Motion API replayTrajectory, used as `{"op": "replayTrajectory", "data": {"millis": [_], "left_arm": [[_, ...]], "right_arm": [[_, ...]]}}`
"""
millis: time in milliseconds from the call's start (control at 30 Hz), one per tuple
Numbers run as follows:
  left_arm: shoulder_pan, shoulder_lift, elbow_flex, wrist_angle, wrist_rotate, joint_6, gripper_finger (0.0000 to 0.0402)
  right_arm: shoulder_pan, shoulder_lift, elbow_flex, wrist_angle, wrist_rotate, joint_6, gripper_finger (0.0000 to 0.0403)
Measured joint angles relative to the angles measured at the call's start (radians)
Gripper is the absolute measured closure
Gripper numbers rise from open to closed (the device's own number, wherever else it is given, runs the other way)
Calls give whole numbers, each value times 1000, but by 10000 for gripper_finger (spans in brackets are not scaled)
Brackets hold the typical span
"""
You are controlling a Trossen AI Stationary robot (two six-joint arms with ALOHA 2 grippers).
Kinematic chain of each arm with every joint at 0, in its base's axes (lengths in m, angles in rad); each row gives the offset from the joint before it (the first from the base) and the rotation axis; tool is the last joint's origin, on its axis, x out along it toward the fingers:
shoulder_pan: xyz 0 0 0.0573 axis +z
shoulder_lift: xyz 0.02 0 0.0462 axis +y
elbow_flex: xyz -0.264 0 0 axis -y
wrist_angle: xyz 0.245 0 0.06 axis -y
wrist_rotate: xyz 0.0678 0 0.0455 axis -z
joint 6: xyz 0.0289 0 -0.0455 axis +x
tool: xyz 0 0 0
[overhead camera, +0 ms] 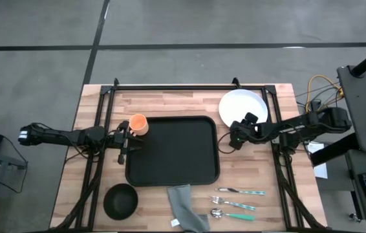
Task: Set up tray
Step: Put the white plate on the black tray to the bottom right of the yellow cup
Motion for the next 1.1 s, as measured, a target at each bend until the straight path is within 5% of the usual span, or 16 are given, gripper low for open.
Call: {"op": "replayTrajectory", "data": {"millis": [233,467,1100], "left_arm": [[0,0,0,0,0,0,274],[0,0,0,0,1,0,274],[0,0,0,0,1,0,274]], "right_arm": [[-8,36,2,10,-3,-4,262],[-9,27,3,0,-42,-34,381],[73,36,163,43,-50,-424,395]]}}
